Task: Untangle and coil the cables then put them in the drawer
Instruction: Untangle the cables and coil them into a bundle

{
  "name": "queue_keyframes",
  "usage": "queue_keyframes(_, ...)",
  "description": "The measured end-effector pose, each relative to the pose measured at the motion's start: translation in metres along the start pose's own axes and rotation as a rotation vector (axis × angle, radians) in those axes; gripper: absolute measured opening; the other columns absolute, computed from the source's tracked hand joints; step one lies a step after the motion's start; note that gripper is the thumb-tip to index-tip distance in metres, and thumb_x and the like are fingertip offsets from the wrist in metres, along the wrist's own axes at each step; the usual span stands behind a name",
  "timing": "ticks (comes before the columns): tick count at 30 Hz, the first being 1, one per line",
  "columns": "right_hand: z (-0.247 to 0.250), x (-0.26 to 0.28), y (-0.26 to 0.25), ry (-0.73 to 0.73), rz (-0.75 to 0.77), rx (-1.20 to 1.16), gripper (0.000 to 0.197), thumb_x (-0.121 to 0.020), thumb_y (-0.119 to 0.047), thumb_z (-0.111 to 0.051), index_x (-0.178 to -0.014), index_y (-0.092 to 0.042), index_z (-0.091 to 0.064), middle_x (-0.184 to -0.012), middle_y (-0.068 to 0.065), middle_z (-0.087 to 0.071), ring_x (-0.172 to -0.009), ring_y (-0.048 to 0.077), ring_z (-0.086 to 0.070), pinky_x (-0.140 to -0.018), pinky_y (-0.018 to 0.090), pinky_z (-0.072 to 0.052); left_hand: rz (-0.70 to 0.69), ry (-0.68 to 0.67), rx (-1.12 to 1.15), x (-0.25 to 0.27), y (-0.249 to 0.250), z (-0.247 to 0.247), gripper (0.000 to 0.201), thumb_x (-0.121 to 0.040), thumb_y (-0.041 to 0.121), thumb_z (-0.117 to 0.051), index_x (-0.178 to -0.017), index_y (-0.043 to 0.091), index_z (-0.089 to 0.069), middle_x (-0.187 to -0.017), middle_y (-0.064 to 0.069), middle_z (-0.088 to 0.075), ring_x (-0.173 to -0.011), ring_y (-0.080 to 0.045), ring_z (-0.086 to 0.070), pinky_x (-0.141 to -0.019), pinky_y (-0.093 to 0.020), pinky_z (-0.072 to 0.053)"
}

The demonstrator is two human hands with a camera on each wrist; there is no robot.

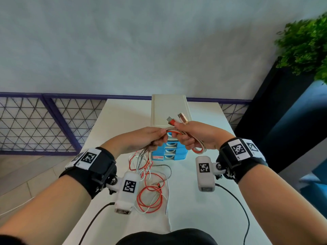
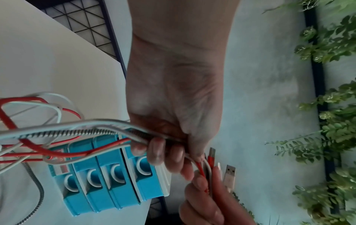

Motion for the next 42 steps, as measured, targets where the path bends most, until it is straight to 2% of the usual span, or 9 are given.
queue_keyframes(7, 0.004, -0.004, -0.002, 0.098, 0.081, 0.059, 0.030, -0.099, -0.034, -0.049, -0.080, -0.011, -0.055, -0.053, -0.007, -0.037, -0.044, 0.005, -0.030, -0.043, 0.015, -0.028, 0.115, -0.163, 0.384, 0.009, -0.006, -0.003, 0.052, -0.097, 0.050, -0.027, -0.087, 0.009, -0.056, -0.060, -0.001, -0.043, -0.054, -0.015, -0.044, -0.059, -0.023, -0.044)
queue_keyframes(11, 0.018, -0.005, -0.002, 0.200, 0.104, 0.048, 0.032, -0.101, -0.034, -0.045, -0.078, -0.012, -0.051, -0.053, -0.006, -0.036, -0.044, 0.007, -0.031, -0.044, 0.017, -0.031, 0.146, -0.184, 0.294, 0.016, -0.016, -0.004, 0.044, -0.093, 0.050, -0.030, -0.076, 0.014, -0.049, -0.061, 0.000, -0.034, -0.052, -0.011, -0.042, -0.089, -0.033, -0.048)
queue_keyframes(15, 0.023, -0.011, -0.003, 0.292, 0.119, 0.073, 0.032, -0.102, -0.034, -0.042, -0.080, -0.012, -0.050, -0.053, -0.007, -0.038, -0.043, 0.007, -0.033, -0.043, 0.018, -0.034, 0.105, -0.055, 0.230, 0.011, -0.012, -0.003, 0.038, -0.098, 0.043, -0.031, -0.071, 0.019, -0.044, -0.056, 0.005, -0.027, -0.051, -0.011, -0.034, -0.072, -0.026, -0.044)
queue_keyframes(23, 0.016, -0.032, -0.003, 0.363, 0.098, -0.127, 0.038, -0.099, -0.046, -0.043, -0.076, -0.016, -0.044, -0.053, -0.005, -0.036, -0.043, 0.008, -0.034, -0.047, 0.022, -0.036, -0.069, 0.577, -0.845, 0.007, 0.022, -0.010, 0.032, -0.101, 0.039, -0.029, -0.081, 0.019, -0.045, -0.073, 0.000, -0.054, -0.071, -0.023, -0.052, -0.060, -0.032, -0.036)
queue_keyframes(27, 0.009, -0.034, -0.002, 0.289, 0.092, -0.266, 0.054, -0.088, -0.069, -0.039, -0.066, -0.020, -0.036, -0.057, -0.001, -0.030, -0.048, 0.012, -0.032, -0.050, 0.024, -0.036, -0.054, 0.685, -1.119, 0.011, 0.038, -0.022, 0.032, -0.102, 0.041, -0.025, -0.094, 0.019, -0.047, -0.081, -0.005, -0.060, -0.072, -0.025, -0.052, -0.058, -0.032, -0.032)
queue_keyframes(30, 0.004, -0.034, -0.002, 0.219, 0.087, -0.272, 0.065, -0.071, -0.082, -0.050, -0.061, -0.020, -0.035, -0.056, 0.002, -0.033, -0.048, 0.013, -0.035, -0.055, 0.025, -0.036, -0.069, 0.666, -1.205, 0.010, 0.049, -0.028, 0.037, -0.101, 0.042, -0.024, -0.106, 0.016, -0.049, -0.090, -0.007, -0.065, -0.078, -0.029, -0.058, -0.058, -0.032, -0.030)
queue_keyframes(33, -0.002, -0.031, -0.004, 0.157, 0.103, -0.294, 0.052, -0.077, -0.056, -0.069, -0.054, -0.017, -0.043, -0.046, 0.001, -0.041, -0.039, 0.011, -0.042, -0.051, 0.023, -0.038, -0.059, 0.609, -1.239, 0.003, 0.057, -0.035, 0.034, -0.102, 0.037, -0.026, -0.114, 0.014, -0.047, -0.092, -0.008, -0.064, -0.069, -0.026, -0.049, -0.057, -0.031, -0.028)
queue_keyframes(37, 0.001, -0.030, -0.004, 0.239, 0.102, -0.271, 0.043, -0.094, -0.034, -0.060, -0.060, -0.015, -0.041, -0.044, 0.000, -0.036, -0.032, 0.008, -0.036, -0.040, 0.019, -0.036, -0.058, 0.536, -1.229, -0.002, 0.054, -0.042, 0.030, -0.102, 0.033, -0.032, -0.117, 0.009, -0.041, -0.082, -0.006, -0.054, -0.066, -0.023, -0.049, -0.048, -0.027, -0.025)
queue_keyframes(42, 0.004, -0.033, -0.007, 0.296, 0.156, -0.369, 0.035, -0.100, -0.034, -0.050, -0.071, -0.018, -0.037, -0.058, -0.003, -0.033, -0.038, 0.006, -0.036, -0.041, 0.018, -0.034, -0.102, 0.365, -0.826, -0.008, 0.042, -0.037, 0.031, -0.101, 0.035, -0.032, -0.103, 0.011, -0.051, -0.080, -0.007, -0.062, -0.065, -0.017, -0.056, -0.062, -0.028, -0.039)
Point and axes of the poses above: each hand's wrist, its own x-axis away from the middle knuckle, its own z-axis out of the back of the hand, y = z × x, the point moved 6 cm from there along -x, towards the middle knuckle
